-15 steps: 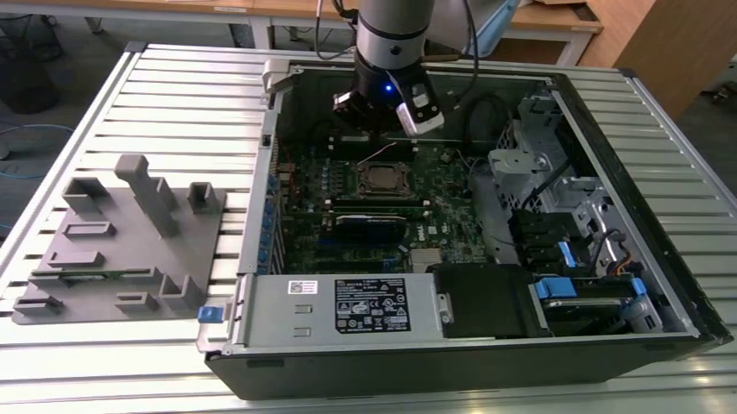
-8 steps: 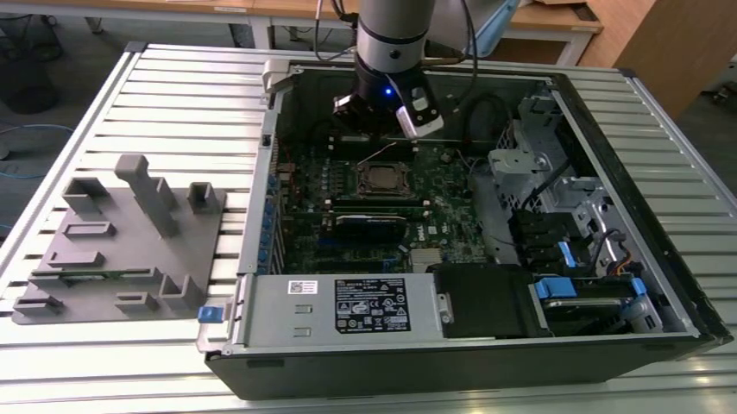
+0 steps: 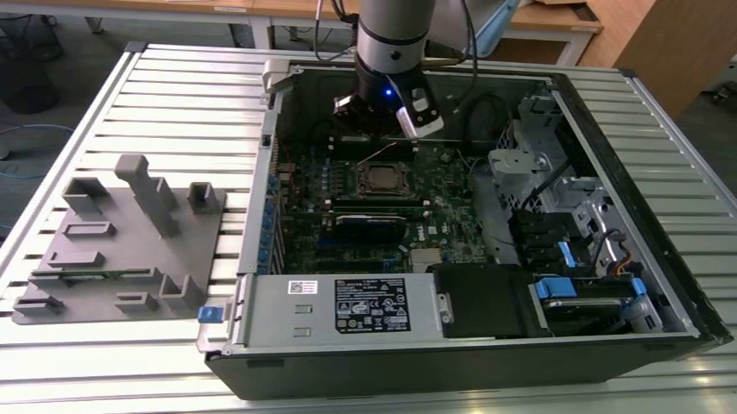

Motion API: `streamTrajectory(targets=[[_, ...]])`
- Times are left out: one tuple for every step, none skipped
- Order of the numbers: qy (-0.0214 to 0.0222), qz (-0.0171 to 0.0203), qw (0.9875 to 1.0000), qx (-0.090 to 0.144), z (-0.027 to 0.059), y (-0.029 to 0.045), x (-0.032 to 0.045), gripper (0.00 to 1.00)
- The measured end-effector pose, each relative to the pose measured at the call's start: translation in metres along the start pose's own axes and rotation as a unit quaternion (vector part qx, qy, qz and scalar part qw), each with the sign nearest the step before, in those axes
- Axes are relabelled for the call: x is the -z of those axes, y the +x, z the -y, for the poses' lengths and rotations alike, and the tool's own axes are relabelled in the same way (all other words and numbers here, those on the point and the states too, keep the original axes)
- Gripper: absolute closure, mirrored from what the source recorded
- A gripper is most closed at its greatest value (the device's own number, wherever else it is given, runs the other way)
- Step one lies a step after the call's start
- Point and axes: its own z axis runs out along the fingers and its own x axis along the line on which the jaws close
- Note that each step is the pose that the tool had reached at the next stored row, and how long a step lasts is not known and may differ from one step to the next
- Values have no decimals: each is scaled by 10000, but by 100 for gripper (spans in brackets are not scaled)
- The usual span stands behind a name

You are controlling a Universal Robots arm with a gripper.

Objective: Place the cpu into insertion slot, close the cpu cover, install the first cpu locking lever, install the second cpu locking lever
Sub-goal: 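Install the first cpu locking lever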

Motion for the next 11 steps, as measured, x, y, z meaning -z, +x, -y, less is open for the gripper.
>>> streamTrajectory(targets=[[18,0,10000,0,-3,0,-4,89],[47,-1,10000,0,-5,0,-7,89],[79,-1,10000,0,-8,0,-9,89],[114,-1,9999,1,-11,0,-11,89],[147,-1,9999,1,-13,0,-12,89],[174,-1,9998,1,-16,0,-14,89],[196,-2,9998,2,-18,-1,-15,89],[209,-2,9998,2,-18,-1,-15,89],[209,-2,9998,2,-18,-1,-15,89],[209,-2,9998,2,-18,-1,-15,89],[211,-2,9998,2,-18,-1,-15,89]])
